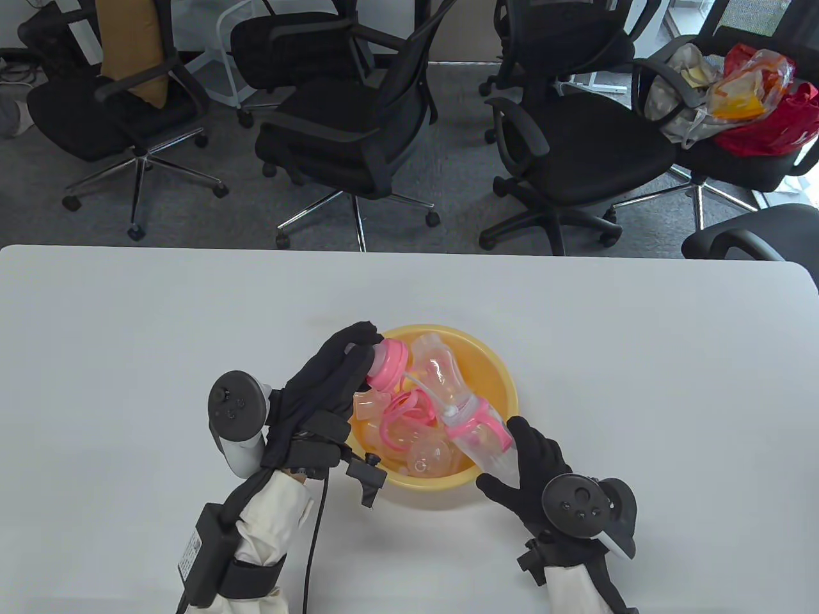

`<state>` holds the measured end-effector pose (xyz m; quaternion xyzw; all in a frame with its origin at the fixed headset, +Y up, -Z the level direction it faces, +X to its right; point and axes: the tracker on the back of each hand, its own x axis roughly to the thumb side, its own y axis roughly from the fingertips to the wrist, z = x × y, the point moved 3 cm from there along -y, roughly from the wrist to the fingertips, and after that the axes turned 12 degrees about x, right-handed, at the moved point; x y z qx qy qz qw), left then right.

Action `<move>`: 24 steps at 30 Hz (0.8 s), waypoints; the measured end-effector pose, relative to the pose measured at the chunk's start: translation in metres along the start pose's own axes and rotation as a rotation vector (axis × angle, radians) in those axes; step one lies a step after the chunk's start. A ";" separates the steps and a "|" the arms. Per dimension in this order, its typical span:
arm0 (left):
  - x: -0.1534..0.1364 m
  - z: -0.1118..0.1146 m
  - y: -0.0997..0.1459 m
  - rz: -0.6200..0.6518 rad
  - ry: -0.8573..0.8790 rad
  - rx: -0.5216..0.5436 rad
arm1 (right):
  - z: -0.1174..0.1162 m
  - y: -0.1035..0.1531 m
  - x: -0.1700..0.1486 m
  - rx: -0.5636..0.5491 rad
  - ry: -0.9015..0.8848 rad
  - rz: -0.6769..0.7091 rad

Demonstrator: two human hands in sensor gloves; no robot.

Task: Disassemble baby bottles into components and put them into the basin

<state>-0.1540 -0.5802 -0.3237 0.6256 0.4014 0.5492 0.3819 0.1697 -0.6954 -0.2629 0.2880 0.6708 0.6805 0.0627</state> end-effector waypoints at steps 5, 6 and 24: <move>-0.003 0.001 -0.002 -0.009 -0.022 -0.011 | 0.003 0.001 -0.007 -0.015 0.018 -0.059; -0.004 0.001 -0.002 -0.007 -0.030 -0.013 | 0.003 0.002 -0.009 -0.019 0.009 -0.067; -0.051 0.016 0.005 -0.050 -0.158 -0.118 | 0.004 0.002 -0.016 -0.016 -0.035 -0.083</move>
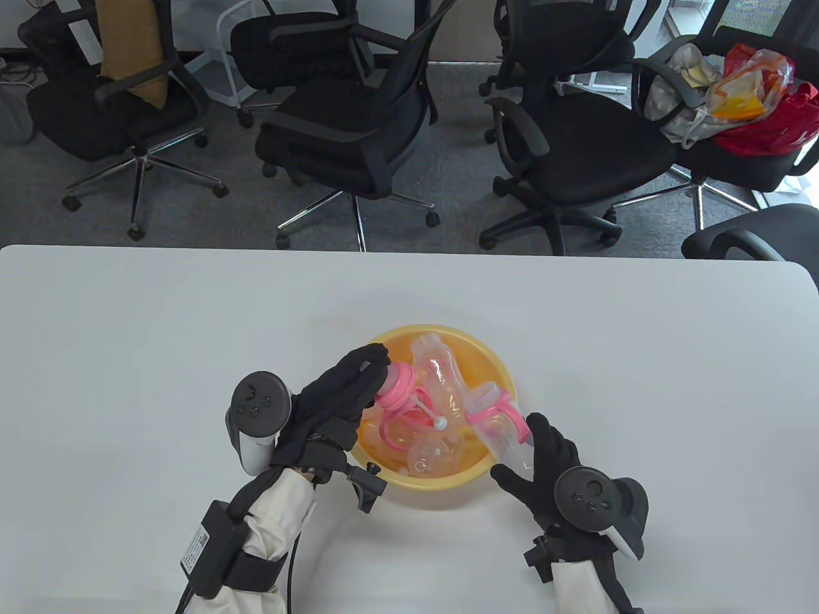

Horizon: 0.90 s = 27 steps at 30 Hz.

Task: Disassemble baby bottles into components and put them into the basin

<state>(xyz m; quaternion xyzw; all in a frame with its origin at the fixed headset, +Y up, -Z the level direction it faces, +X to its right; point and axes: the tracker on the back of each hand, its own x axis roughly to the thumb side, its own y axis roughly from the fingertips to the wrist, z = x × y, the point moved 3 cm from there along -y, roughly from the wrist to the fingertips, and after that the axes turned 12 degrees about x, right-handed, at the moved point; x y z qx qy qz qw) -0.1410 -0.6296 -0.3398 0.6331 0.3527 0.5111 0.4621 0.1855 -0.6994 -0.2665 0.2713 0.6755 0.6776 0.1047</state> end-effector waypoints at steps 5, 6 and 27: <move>-0.013 0.013 -0.003 -0.017 -0.068 -0.026 | 0.000 0.000 0.001 0.005 0.001 -0.001; -0.015 0.015 -0.003 -0.019 -0.079 -0.032 | -0.001 0.000 0.001 0.006 0.001 0.000; -0.050 0.058 0.003 -0.052 -0.442 -0.177 | -0.003 -0.002 0.001 0.025 -0.003 -0.001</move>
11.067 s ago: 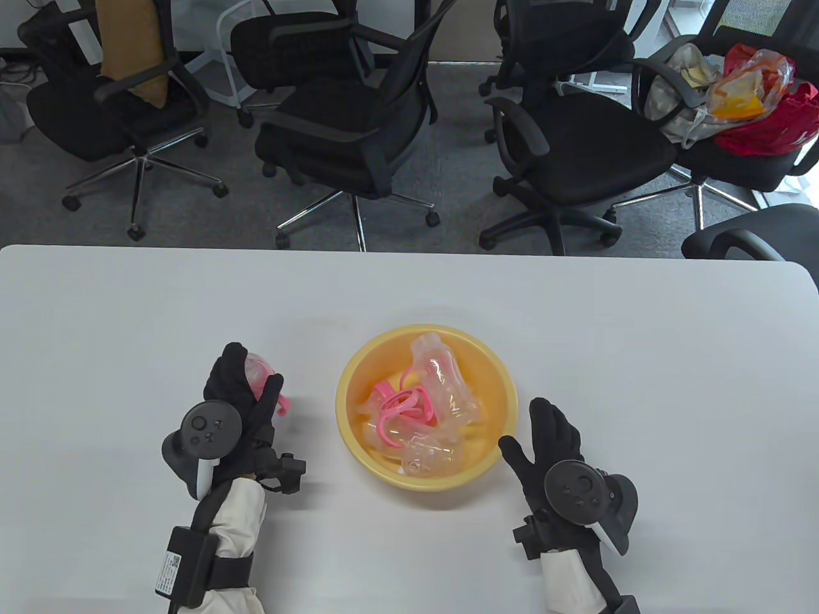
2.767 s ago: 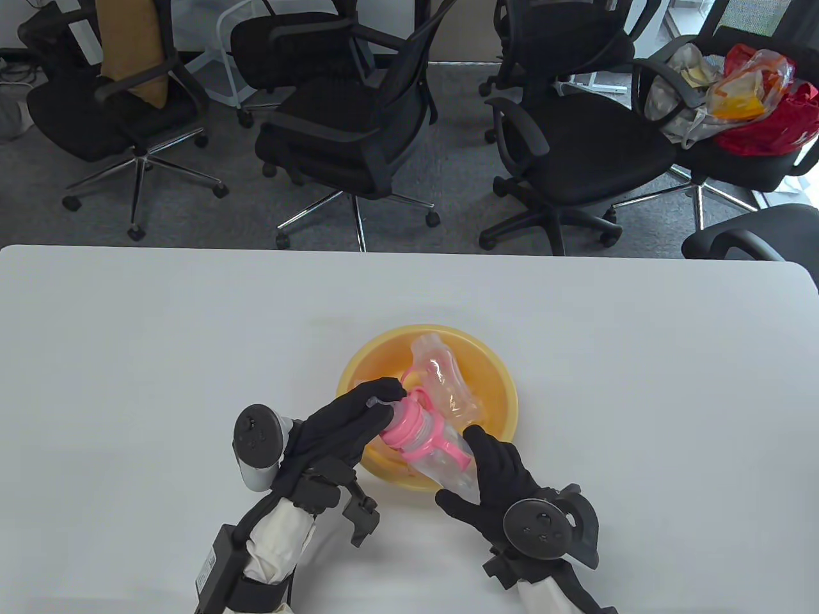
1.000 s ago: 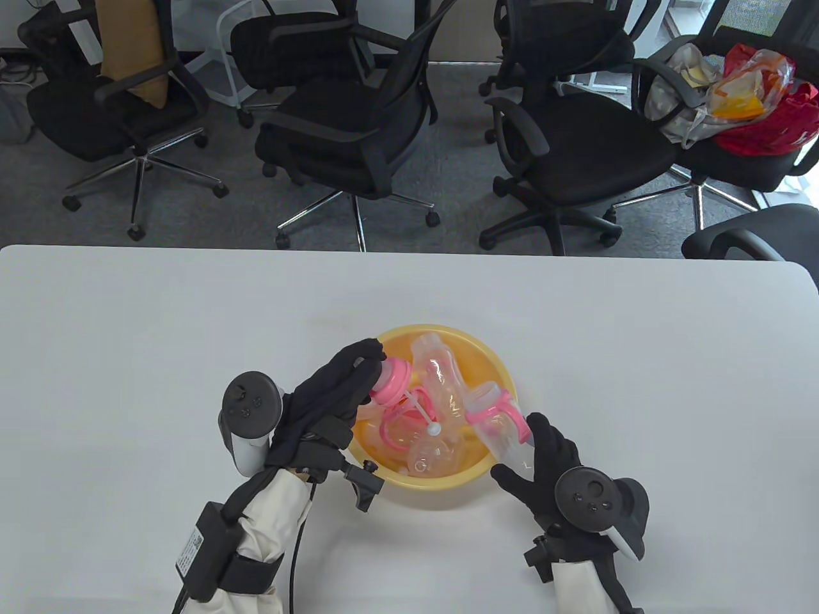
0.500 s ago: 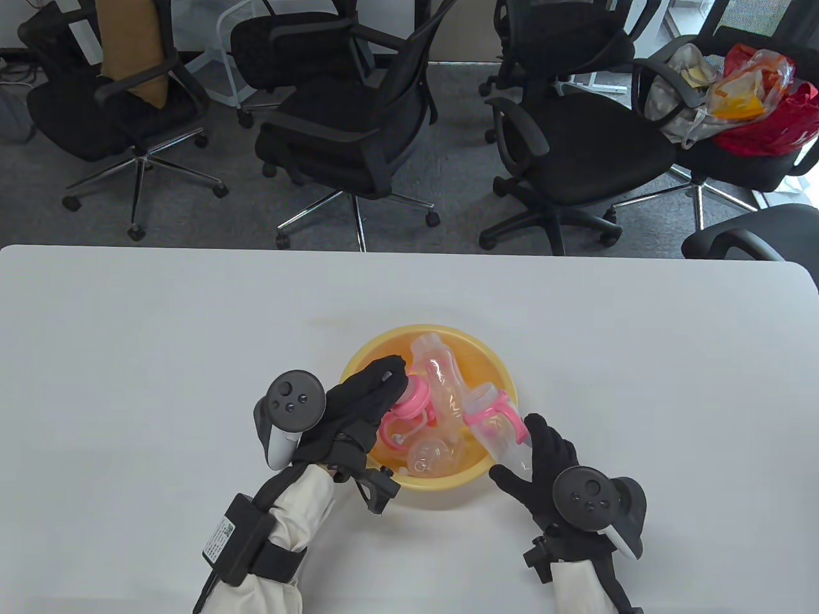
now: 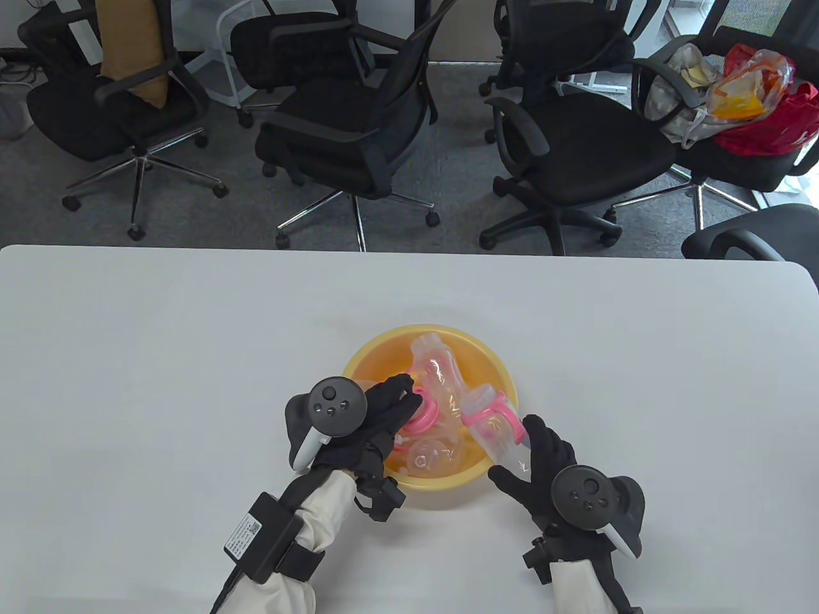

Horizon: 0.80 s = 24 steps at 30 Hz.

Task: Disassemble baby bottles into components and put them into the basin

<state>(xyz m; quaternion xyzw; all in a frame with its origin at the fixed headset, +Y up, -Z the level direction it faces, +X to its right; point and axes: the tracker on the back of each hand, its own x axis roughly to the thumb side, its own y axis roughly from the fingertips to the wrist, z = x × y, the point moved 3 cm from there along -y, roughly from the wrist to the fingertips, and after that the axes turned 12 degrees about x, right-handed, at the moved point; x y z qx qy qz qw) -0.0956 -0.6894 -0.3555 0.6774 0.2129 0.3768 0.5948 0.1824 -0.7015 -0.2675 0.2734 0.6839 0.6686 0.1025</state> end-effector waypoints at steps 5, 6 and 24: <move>0.002 0.006 -0.001 -0.013 -0.057 0.002 | 0.000 0.000 0.000 0.001 -0.005 -0.002; 0.003 0.007 -0.001 -0.017 -0.071 -0.005 | 0.000 0.000 0.000 0.001 -0.005 -0.002; 0.011 -0.006 0.001 0.012 0.012 -0.035 | -0.001 0.000 0.002 -0.001 -0.015 0.013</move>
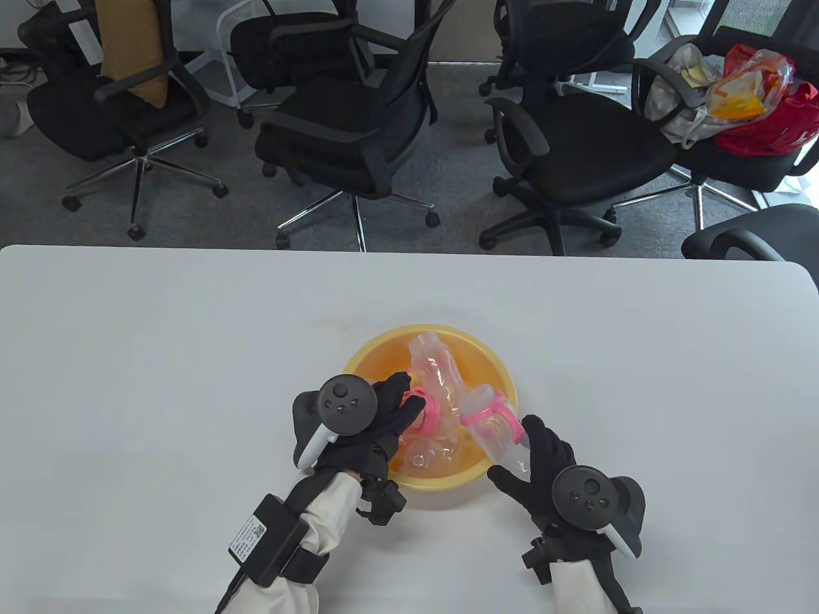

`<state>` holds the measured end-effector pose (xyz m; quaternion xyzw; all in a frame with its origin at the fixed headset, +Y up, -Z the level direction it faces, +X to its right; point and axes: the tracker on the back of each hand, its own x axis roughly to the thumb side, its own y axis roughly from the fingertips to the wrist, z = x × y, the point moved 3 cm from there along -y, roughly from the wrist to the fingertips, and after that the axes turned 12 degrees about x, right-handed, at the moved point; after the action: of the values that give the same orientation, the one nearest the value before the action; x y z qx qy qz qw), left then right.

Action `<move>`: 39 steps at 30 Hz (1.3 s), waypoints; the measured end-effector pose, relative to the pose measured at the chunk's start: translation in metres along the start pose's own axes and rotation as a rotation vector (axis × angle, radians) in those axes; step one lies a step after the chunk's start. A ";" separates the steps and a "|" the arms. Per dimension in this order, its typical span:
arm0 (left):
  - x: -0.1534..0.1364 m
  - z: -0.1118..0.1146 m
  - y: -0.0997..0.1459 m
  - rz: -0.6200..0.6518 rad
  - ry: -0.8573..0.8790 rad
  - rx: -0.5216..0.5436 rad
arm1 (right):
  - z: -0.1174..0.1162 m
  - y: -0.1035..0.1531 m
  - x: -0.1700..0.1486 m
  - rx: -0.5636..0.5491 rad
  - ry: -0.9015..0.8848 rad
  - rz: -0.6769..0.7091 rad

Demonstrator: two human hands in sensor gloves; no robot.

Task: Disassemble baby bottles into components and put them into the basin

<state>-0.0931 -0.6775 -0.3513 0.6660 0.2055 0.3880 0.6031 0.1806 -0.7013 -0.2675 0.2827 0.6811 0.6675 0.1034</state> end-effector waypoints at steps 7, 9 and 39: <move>0.010 -0.011 0.005 0.044 0.259 0.029 | -0.004 0.000 0.008 0.016 -0.034 0.050; 0.015 -0.009 0.007 0.090 0.380 -0.027 | -0.005 0.000 0.010 0.021 -0.054 0.073; 0.019 0.017 0.012 0.264 0.395 -0.324 | -0.019 0.000 0.031 0.097 -0.008 0.178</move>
<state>-0.0707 -0.6764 -0.3339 0.4935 0.1660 0.6130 0.5943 0.1458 -0.7011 -0.2588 0.3496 0.6841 0.6393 0.0325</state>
